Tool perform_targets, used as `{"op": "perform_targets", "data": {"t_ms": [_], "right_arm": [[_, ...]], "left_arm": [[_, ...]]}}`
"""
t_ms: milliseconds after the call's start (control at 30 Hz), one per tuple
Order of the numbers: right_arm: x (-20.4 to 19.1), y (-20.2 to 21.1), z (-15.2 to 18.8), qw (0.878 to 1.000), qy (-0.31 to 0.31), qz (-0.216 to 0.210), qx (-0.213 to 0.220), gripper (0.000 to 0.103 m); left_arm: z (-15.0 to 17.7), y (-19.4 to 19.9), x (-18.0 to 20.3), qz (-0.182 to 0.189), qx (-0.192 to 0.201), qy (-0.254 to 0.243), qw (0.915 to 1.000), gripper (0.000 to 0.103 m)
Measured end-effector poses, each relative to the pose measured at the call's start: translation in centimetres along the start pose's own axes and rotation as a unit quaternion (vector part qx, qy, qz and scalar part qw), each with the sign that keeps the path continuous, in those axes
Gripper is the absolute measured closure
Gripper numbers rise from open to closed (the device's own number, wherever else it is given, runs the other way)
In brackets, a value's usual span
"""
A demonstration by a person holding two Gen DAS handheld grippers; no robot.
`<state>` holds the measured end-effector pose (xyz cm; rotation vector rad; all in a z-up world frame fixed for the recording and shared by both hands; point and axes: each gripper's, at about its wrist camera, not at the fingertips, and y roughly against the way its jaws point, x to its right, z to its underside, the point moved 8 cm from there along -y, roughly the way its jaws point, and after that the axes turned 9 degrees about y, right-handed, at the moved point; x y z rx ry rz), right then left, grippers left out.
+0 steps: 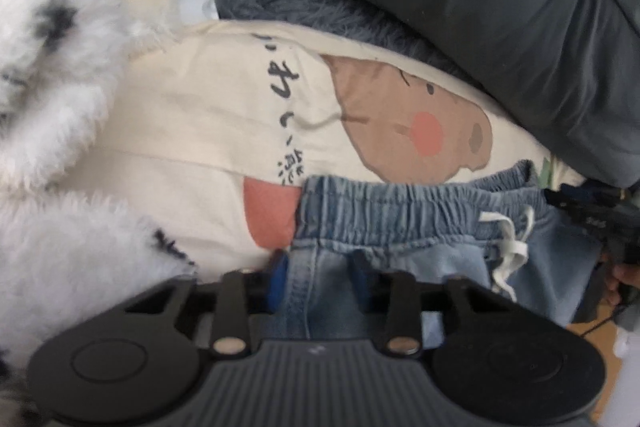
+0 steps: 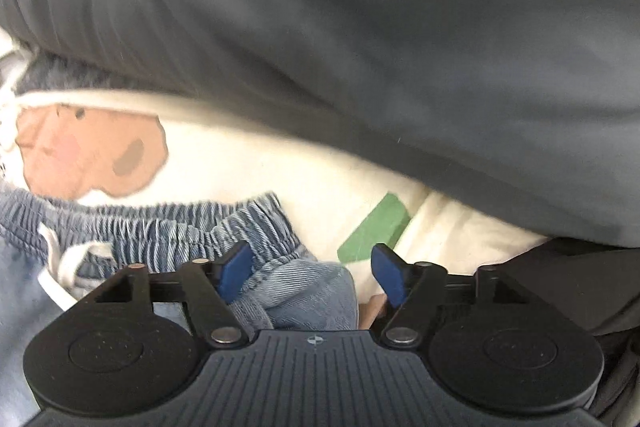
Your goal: Fold clothes
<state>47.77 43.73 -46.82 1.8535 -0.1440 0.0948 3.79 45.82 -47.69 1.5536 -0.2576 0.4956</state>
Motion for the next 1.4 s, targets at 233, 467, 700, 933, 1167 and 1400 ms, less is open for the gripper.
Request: {"op": "perform_targets", "data": {"t_ms": [233, 467, 700, 933, 1167, 1400], "right_arm": [[-0.6, -1.6, 0.8, 0.999, 0.000, -0.028, -0.023, 0.028], [-2.0, -1.3, 1.2, 0.999, 0.025, -0.042, -0.017, 0.060], [-2.1, 1.9, 1.0, 0.998, 0.045, -0.010, 0.032, 0.073], [-1.4, 7.1, -0.2, 0.993, 0.028, 0.037, 0.104, 0.095], [-0.7, 8.6, -1.6, 0.988, 0.013, 0.094, 0.120, 0.095], [1.0, 7.5, -2.8, 0.984, -0.030, 0.139, 0.107, 0.095]], "left_arm": [[-0.3, -0.9, -0.1, 0.011, -0.030, 0.017, 0.9993, 0.062], [-0.7, -1.3, -0.1, 0.017, -0.023, 0.034, 0.9990, 0.076], [-1.3, 2.9, 1.1, 0.029, 0.028, -0.028, 0.9988, 0.086], [-2.2, 6.3, 3.3, -0.003, 0.098, -0.134, 0.9861, 0.088], [-4.7, 7.0, 5.2, -0.021, 0.136, -0.177, 0.9744, 0.088], [-7.8, 5.8, 7.5, -0.043, 0.156, -0.205, 0.9652, 0.088]]}}
